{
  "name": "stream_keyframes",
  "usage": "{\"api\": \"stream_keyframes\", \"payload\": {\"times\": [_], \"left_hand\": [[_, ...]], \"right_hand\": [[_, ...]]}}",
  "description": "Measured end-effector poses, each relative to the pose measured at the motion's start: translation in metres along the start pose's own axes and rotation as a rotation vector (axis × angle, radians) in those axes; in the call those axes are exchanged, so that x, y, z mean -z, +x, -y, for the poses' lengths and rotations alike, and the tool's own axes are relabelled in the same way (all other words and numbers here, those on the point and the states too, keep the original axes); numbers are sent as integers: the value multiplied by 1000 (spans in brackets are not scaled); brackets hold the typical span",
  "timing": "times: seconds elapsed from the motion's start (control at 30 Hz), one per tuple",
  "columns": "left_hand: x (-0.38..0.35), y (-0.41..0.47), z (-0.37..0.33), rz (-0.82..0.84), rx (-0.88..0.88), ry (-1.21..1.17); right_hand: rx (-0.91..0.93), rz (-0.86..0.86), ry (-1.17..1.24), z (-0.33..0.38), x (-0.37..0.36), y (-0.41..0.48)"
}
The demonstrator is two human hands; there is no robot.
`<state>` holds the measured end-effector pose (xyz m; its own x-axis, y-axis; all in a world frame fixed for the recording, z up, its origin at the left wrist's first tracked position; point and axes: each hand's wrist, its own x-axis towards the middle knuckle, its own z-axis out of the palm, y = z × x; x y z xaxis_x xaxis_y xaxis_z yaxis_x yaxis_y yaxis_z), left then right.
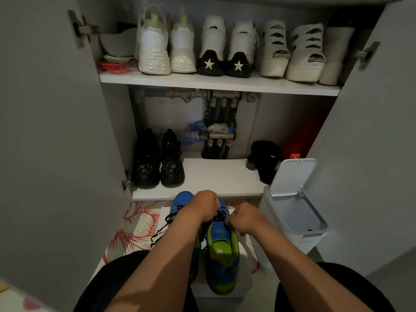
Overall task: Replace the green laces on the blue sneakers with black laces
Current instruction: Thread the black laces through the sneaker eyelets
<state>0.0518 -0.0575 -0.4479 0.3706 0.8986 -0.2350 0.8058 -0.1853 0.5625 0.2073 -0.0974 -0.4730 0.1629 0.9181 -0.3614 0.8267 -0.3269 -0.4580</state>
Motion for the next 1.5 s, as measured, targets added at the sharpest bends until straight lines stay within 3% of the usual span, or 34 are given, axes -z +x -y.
{"api": "stream_keyframes", "payload": {"times": [0.23, 0.53, 0.83, 1.3, 1.5], "left_hand": [[-19, -1, 4, 6, 10, 106], [-39, -2, 3, -19, -15, 228], [-47, 0, 4, -26, 25, 195], [-56, 4, 6, -61, 9, 132], [-50, 6, 3, -25, -67, 324]], "right_hand": [[-74, 17, 223, -11, -2, 9], [-131, 77, 252, -12, -3, 15], [-141, 81, 299, -15, -8, 22], [-35, 87, 349, -26, -13, 20], [0, 74, 379, -32, -18, 19]]}}
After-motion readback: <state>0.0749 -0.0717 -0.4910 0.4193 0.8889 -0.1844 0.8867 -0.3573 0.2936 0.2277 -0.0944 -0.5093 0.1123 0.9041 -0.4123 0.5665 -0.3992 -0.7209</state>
